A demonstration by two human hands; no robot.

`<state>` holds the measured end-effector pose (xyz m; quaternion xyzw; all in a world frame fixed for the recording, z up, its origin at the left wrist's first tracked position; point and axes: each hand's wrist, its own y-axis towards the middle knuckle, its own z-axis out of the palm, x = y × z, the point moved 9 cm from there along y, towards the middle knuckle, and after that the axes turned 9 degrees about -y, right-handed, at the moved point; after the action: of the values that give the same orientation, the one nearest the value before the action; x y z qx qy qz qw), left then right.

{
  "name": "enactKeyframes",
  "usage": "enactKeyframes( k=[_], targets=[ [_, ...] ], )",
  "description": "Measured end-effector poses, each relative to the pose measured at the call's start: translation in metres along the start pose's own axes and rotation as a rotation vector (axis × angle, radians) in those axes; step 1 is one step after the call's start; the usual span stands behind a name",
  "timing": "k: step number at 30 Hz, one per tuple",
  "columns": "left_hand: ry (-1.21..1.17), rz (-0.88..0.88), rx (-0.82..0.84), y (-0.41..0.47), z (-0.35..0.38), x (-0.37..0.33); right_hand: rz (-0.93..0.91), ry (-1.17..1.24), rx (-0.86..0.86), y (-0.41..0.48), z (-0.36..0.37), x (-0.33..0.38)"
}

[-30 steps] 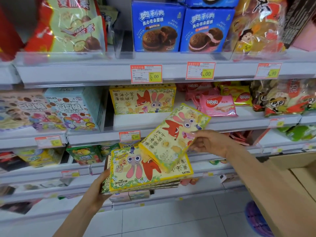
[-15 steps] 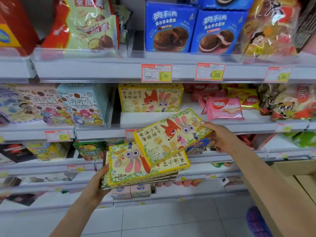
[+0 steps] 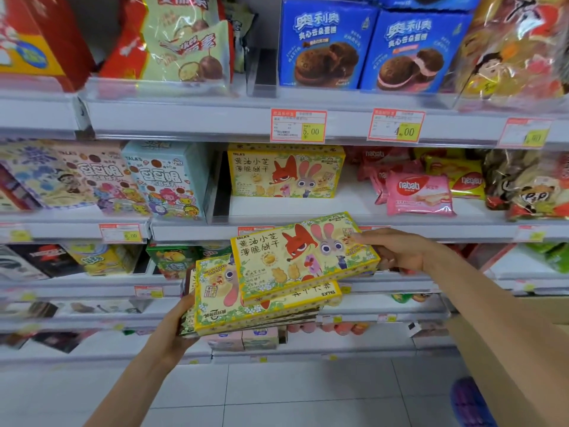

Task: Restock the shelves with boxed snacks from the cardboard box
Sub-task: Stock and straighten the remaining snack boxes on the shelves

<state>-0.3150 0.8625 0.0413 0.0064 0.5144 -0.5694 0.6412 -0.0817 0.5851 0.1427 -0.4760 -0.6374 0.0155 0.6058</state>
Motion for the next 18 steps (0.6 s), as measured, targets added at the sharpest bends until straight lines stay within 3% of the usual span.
enactKeyframes(
  k=[6,9,13,18],
  targets=[
    [-0.03,0.005,0.017,-0.002,-0.006,0.001,-0.332,0.019,-0.124,-0.01,-0.008,0.044],
    [-0.033,0.004,-0.003,-0.002,-0.01,0.004,-0.446,0.051,-0.321,-0.012,-0.022,0.063],
    [-0.024,0.012,-0.028,0.0,-0.013,0.006,-0.521,0.125,-0.547,-0.006,-0.04,0.081],
    [-0.018,0.014,-0.012,0.0,-0.013,0.008,-0.542,0.008,-0.639,0.011,-0.042,0.096]
  ],
)
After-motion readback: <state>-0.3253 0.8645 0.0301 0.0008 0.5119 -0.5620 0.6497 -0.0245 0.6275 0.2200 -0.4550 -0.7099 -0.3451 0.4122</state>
